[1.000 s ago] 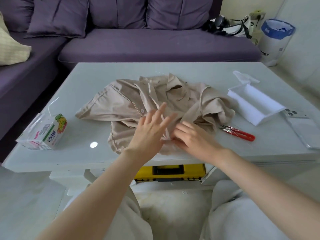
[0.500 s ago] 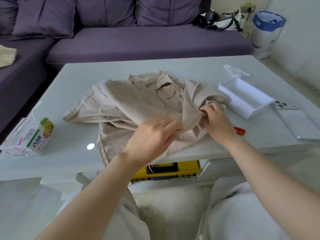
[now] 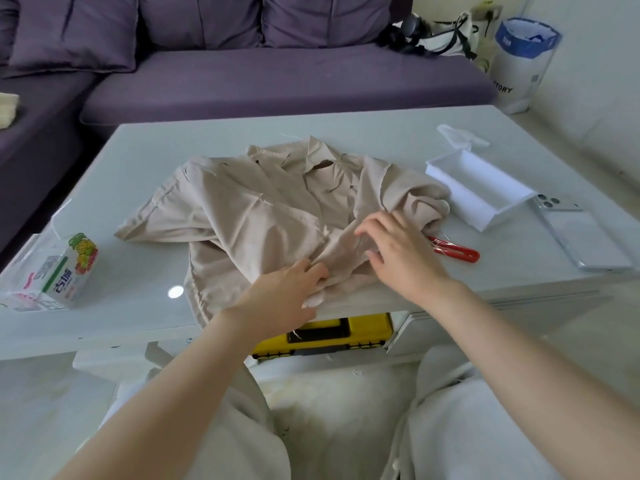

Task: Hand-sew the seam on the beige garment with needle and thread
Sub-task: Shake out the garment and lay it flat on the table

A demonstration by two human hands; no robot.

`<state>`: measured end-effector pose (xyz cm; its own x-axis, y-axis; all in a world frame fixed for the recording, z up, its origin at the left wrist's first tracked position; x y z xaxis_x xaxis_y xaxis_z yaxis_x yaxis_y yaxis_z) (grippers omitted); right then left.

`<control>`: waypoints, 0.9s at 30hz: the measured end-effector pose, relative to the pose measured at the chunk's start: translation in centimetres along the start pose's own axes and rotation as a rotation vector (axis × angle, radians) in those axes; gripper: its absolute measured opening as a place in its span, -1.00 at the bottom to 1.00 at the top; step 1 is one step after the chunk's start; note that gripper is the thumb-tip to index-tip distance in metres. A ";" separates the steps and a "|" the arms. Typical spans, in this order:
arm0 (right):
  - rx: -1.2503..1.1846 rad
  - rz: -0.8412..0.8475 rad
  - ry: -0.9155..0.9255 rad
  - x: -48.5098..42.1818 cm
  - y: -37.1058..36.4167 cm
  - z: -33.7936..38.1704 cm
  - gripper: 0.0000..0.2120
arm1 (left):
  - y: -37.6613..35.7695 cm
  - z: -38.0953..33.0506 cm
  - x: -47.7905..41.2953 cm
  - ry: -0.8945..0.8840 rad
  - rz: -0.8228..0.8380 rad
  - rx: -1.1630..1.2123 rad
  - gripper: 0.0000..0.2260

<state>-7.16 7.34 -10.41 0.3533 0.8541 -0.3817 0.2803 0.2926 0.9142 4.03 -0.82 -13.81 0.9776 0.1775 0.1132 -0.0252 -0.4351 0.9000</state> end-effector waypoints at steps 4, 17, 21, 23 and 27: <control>-0.043 0.062 0.030 0.1 -1.9 1.4 -0.86 | 0.3 1.2 0.4 0.058 0.086 0.135 -0.51; 0.005 0.125 -0.184 -1.8 -5.2 -2.0 -0.76 | 2.0 6.0 0.3 0.218 0.018 0.141 -0.47; -0.061 -0.055 -0.034 -2.4 -2.1 2.1 -0.77 | 3.1 5.6 0.2 0.143 -0.113 0.102 -0.70; -0.120 -0.070 0.152 -2.0 -1.3 5.8 -0.85 | 3.3 5.3 0.3 0.113 -0.140 0.014 -0.71; -0.163 -0.011 0.251 -1.7 -2.0 9.0 -0.79 | 3.6 4.6 0.7 0.105 -0.203 -0.064 -0.75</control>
<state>-0.31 1.45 -12.79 0.1139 0.9240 -0.3652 0.1287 0.3507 0.9276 5.55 -6.37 -12.42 0.9370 0.3477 -0.0329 0.1532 -0.3246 0.9334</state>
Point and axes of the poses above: each hand's wrist, its own x-axis away from the middle knuckle, its own y-axis out of the back of the hand, z = x × y, the point moved 8 cm from there along -x, towards the middle knuckle, and after that the axes turned 15 degrees about x, right-handed, at the moved point
